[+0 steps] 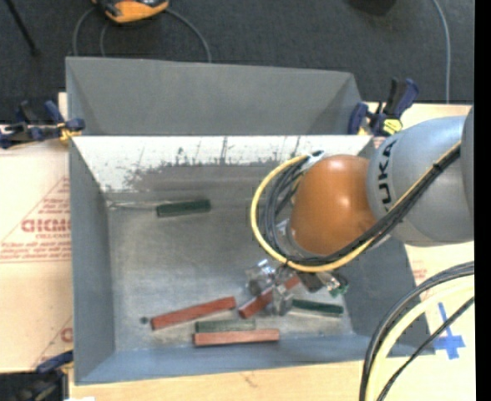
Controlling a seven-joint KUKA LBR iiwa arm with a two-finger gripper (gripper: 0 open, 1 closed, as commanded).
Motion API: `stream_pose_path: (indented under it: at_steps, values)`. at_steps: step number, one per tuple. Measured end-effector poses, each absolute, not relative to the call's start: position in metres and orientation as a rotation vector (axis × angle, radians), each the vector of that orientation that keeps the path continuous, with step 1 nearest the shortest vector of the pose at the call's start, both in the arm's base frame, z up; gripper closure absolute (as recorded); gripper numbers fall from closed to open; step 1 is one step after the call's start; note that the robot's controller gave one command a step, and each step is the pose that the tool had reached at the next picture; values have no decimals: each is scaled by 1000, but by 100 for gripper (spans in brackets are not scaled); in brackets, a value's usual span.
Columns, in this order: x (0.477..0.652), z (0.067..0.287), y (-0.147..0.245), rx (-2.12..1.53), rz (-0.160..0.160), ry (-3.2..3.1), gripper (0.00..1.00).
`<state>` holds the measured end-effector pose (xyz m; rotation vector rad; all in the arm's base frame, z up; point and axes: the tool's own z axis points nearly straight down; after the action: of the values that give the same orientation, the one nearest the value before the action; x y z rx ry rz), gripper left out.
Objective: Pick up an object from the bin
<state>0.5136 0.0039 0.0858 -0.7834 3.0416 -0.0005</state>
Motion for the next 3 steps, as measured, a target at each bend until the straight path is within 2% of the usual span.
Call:
stream_pose_path:
  at_steps: [1, 3]
  values:
    - [514, 102, 4, -781, -1, 3041, 100]
    - [515, 114, 4, -780, -2, 3037, 100]
